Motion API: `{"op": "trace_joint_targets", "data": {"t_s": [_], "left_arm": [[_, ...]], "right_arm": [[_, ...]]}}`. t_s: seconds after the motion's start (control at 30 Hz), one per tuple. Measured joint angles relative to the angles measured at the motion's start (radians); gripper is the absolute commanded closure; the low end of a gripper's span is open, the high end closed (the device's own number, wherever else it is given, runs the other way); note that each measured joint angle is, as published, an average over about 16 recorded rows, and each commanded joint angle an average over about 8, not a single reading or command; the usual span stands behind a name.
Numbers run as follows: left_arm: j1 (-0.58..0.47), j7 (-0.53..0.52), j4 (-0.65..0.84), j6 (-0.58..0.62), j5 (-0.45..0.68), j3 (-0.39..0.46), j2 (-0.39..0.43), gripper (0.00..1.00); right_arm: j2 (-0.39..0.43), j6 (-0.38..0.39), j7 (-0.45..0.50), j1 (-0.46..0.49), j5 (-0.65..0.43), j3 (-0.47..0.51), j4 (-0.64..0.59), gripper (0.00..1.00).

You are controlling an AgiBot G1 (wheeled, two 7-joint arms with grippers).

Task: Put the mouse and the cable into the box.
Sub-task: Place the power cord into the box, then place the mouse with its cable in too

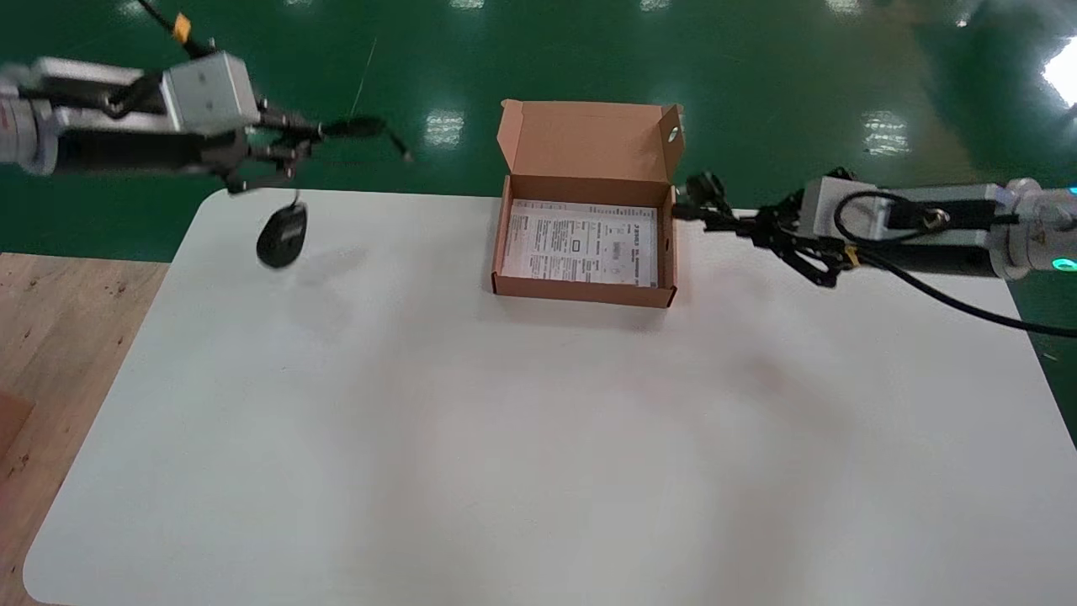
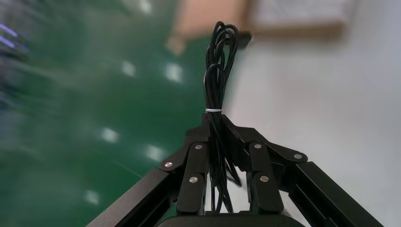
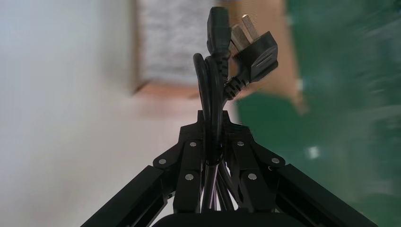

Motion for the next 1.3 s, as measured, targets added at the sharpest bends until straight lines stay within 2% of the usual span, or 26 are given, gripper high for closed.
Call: {"op": "trace_joint_targets", "data": {"t_s": [0.2,0.5,0.73,0.93,1.0,1.2,1.23,1.27,1.3], "left_arm": [[-0.061,0.028,-0.097,-0.031,-0.064,-0.049,0.017,1.00],[-0.126,0.048,-0.176,-0.049,-0.098,-0.076,0.053,1.00],[-0.162,0.040,-0.182,-0.052,-0.074,-0.062,0.071,1.00],[-0.183,0.023,-0.177,-0.054,-0.044,-0.042,0.078,1.00],[-0.187,0.017,-0.176,-0.055,-0.034,-0.036,0.079,1.00],[-0.193,-0.004,-0.175,-0.058,-0.011,-0.021,0.081,1.00],[-0.193,-0.007,-0.175,-0.059,-0.008,-0.019,0.081,1.00],[-0.193,-0.010,-0.175,-0.059,-0.006,-0.017,0.081,1.00],[-0.193,-0.012,-0.176,-0.059,-0.003,-0.016,0.080,1.00]], "right_arm": [[-0.101,0.113,-0.030,0.015,0.015,0.014,0.046,1.00],[-0.247,0.266,-0.150,-0.023,0.020,0.017,0.056,1.00],[-0.301,0.320,-0.241,-0.066,0.025,0.005,0.024,1.00],[-0.316,0.337,-0.275,-0.094,0.036,-0.015,0.005,1.00],[-0.318,0.340,-0.276,-0.101,0.041,-0.025,0.004,0.91],[-0.320,0.345,-0.261,-0.110,0.054,-0.056,0.005,0.16],[-0.320,0.346,-0.257,-0.110,0.057,-0.062,0.006,0.07],[-0.320,0.346,-0.254,-0.111,0.059,-0.067,0.007,0.00],[-0.320,0.347,-0.250,-0.111,0.061,-0.073,0.008,0.00]]}}
